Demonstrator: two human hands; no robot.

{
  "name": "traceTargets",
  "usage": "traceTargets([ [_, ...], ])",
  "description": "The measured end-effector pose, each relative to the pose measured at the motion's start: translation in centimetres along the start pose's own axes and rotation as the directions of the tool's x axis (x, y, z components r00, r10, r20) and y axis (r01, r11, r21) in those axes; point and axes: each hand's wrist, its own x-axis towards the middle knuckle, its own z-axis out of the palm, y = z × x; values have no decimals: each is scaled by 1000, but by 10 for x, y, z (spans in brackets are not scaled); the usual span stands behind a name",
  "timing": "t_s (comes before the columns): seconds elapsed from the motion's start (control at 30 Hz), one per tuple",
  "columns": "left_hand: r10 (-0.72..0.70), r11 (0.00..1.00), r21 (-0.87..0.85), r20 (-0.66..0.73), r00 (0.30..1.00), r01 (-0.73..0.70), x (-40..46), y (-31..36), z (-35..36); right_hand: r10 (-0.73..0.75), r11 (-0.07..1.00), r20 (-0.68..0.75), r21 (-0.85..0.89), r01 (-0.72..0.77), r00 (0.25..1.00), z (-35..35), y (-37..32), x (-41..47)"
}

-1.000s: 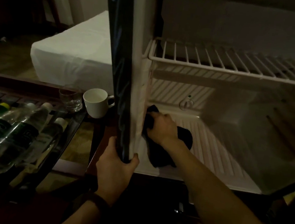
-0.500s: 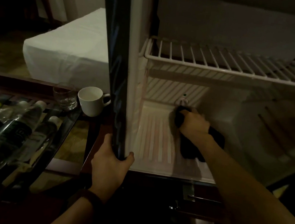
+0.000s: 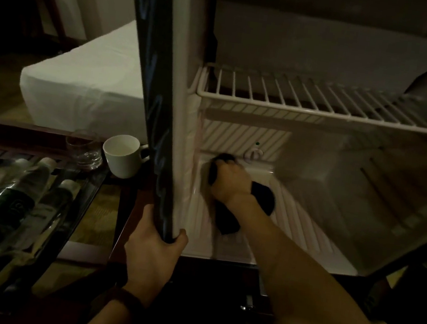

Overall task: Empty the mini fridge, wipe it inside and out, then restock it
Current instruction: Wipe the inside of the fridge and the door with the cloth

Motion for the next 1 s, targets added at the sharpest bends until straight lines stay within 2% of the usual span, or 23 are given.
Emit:
traceTargets([
  [0.07,13,1000,-12,10,1000,-13,0,2,-1,-80,993,51,93,75,996,3,-19,5],
  [0.13,13,1000,-24,19,1000,-13,3,0,-2,-84,986,131,151,64,988,-4,-24,7],
  [0.2,-26,999,-39,33,999,27,3,1,-2,-100,988,201,134,73,975,-10,-17,-4],
  [0.3,-48,998,-41,39,998,49,2,1,-2,-216,974,162,106,200,963,-9,-6,-49],
  [0.4,-47,998,-44,61,997,49,3,1,-3,-438,895,117,146,421,891,-4,11,-99],
  [0.47,-6,999,-41,67,998,9,3,-3,-3,-473,878,128,149,454,872,-8,37,-110],
  [0.53,16,1000,-27,67,998,-14,4,-6,-3,-362,926,78,148,348,929,-14,73,-99],
  [0.6,6,1000,-15,65,998,-5,5,-8,-3,-104,990,-15,90,105,995,-24,118,-80],
  [0.63,8,1000,-2,59,998,-8,5,-8,-3,29,998,-48,62,-26,998,-29,139,-69],
  [0.73,-11,1000,21,51,999,10,6,-8,-3,330,944,-125,30,-329,936,-35,162,-37],
  [0.8,-31,1000,5,52,998,31,7,-7,-3,495,868,-93,92,-487,864,-39,150,-23],
  [0.83,-44,999,-5,50,998,45,7,-6,-2,541,839,-78,117,-531,837,-40,144,-19],
  [0.9,-74,997,-12,34,997,75,6,-3,0,550,831,-78,141,-537,831,-44,129,-18],
  [1.0,-110,994,3,21,994,110,5,-3,3,378,922,-52,107,-372,924,-37,91,-21],
])
